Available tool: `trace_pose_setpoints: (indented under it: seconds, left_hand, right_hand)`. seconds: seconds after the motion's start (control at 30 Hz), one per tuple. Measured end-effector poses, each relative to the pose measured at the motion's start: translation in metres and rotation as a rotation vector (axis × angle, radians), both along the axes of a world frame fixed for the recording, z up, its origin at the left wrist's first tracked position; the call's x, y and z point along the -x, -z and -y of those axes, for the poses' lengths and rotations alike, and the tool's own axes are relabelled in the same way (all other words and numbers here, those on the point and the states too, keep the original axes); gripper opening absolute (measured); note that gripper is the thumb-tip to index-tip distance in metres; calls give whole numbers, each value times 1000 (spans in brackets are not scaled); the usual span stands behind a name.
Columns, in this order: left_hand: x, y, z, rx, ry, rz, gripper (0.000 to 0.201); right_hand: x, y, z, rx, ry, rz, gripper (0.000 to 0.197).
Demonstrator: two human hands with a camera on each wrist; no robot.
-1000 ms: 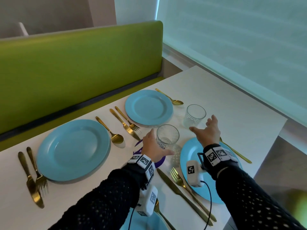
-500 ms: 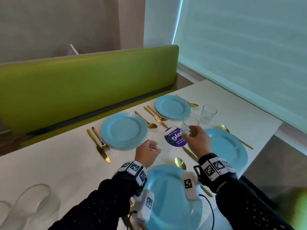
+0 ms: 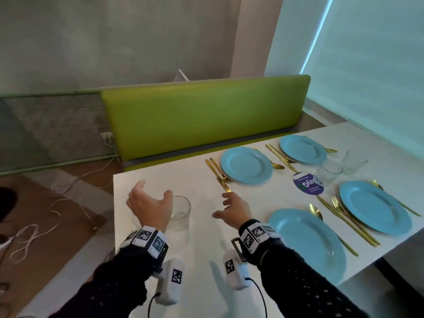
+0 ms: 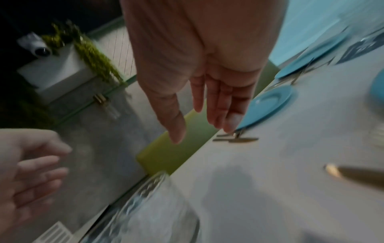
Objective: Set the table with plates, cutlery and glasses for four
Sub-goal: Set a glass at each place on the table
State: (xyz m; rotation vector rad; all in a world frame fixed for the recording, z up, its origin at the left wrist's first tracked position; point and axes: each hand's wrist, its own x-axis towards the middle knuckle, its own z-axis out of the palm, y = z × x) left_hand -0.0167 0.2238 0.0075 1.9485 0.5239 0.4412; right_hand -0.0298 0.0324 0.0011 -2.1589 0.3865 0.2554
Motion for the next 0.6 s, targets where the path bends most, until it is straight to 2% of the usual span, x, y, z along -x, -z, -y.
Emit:
trace_pose_setpoints:
  seconds: [0.13, 0.27, 0.4, 0.6]
  left_hand:
    - [8, 49, -56, 100, 104, -132, 109]
    - [22, 79, -76, 148, 231, -356, 130]
    - [20, 101, -80, 214, 288, -448, 127]
    - [9, 111, -73, 249, 245, -363, 114]
  right_hand:
    - [-8, 19, -40, -18, -98, -73, 84]
    - [-14, 42, -62, -3, -153, -96, 101]
    - [-20, 62, -74, -5, -182, -79, 104]
    - [-29, 87, -80, 45, -214, -19, 102]
